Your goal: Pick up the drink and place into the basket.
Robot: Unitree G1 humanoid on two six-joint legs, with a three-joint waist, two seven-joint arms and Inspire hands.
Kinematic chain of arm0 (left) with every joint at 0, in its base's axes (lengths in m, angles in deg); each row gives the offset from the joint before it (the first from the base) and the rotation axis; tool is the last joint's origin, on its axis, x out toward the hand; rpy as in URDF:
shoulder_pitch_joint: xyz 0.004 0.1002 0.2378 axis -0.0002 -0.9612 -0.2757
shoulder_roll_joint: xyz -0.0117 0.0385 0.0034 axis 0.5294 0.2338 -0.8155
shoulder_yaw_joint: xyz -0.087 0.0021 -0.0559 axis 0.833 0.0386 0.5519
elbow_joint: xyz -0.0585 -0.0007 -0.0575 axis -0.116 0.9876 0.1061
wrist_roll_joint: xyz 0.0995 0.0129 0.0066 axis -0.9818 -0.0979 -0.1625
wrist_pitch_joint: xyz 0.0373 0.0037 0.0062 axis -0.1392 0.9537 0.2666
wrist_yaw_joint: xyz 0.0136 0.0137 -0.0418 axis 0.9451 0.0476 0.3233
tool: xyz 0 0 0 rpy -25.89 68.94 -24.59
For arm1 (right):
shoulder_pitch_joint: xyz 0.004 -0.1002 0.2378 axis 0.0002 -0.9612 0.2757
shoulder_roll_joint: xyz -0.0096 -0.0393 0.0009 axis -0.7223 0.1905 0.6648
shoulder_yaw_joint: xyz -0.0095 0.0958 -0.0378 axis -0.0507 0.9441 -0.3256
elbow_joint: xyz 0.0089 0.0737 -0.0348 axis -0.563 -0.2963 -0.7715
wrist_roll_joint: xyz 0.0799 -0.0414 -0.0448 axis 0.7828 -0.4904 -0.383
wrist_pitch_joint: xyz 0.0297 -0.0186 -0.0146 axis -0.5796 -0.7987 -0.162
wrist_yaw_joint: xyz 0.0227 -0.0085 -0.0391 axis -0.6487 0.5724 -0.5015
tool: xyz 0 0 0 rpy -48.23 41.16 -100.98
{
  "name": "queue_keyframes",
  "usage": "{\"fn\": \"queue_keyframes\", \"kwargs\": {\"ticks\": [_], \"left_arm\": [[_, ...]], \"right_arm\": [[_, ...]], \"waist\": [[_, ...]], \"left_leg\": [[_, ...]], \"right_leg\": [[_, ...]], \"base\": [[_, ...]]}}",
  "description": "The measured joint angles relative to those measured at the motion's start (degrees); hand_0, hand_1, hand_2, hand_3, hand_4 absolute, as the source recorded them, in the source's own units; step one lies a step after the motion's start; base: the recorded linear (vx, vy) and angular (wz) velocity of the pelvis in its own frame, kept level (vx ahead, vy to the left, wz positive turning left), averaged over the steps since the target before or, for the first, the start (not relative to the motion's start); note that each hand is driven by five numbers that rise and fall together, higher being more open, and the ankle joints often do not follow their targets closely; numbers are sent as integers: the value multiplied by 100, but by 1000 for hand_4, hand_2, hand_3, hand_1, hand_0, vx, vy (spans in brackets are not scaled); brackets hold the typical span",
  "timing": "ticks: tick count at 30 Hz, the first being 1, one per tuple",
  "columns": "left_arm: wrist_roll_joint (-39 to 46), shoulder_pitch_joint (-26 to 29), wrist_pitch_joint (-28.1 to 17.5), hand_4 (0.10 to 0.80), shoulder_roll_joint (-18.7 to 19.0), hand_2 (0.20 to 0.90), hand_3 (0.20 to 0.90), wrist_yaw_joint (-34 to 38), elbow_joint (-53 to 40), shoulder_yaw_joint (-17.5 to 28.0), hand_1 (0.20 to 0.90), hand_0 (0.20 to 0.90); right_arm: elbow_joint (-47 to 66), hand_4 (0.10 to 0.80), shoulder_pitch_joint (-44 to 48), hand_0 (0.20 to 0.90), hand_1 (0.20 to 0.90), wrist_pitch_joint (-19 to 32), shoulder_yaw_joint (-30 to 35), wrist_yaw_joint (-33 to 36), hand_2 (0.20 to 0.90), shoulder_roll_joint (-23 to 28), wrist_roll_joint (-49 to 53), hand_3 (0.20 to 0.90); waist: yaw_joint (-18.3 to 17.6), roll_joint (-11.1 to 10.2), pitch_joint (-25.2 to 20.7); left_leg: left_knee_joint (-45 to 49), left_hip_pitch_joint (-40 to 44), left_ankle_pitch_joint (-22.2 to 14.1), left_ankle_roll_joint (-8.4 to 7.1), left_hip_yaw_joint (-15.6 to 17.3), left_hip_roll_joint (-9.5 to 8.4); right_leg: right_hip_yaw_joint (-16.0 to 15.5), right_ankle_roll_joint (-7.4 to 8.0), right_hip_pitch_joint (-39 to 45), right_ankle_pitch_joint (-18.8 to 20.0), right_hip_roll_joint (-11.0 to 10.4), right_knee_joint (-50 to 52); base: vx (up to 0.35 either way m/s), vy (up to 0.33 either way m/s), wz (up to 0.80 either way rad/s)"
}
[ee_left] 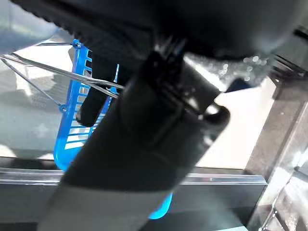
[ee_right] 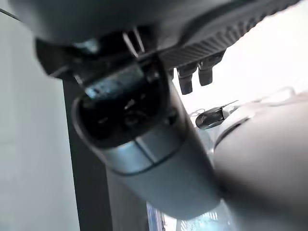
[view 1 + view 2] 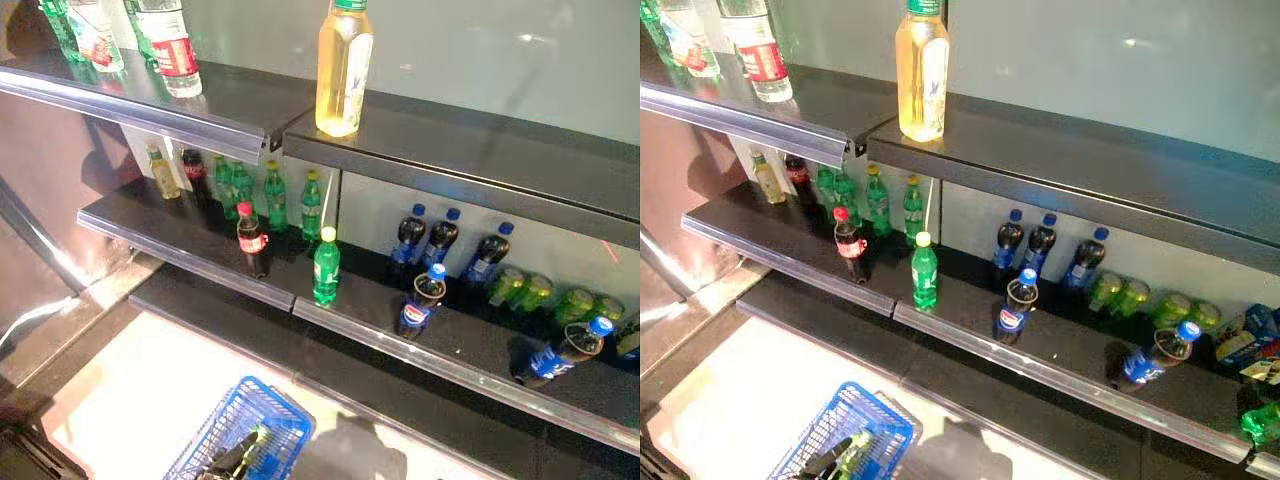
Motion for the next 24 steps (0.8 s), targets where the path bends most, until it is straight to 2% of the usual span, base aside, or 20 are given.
{"fn": "queue_keyframes", "kwargs": {"ticks": [15,20,22,24], "left_arm": [[-1,-13,84,100,11,300,200,-6,0,-90,300,300],[-27,-17,102,100,0,300,200,3,1,-93,300,300],[-67,-14,107,100,-5,300,200,5,-2,-90,300,300],[-74,-22,142,100,-9,300,200,35,-68,-97,300,300]], "right_arm": [[-87,800,3,900,900,60,22,-8,900,11,11,900],[-107,800,-9,900,900,407,-12,17,900,14,-211,900],[38,800,-82,900,900,709,-166,160,900,47,-663,900],[506,800,-204,900,900,784,-547,370,900,177,-999,900]], "waist": [[-28,63,1],[-27,102,-19],[-28,119,-23],[-27,128,-21]], "left_leg": [[-4,82,-9,9,45,-3],[-3,83,-7,7,29,-2],[-2,82,-5,6,12,-3],[-2,77,-5,7,11,-3]], "right_leg": [[10,-18,47,-13,-2,0],[9,-10,77,-8,-2,0],[8,0,78,-1,-1,0],[7,1,75,-1,0,0]], "base": [[2,2,0],[0,0,0],[-13,-18,0],[-42,-50,0]]}}
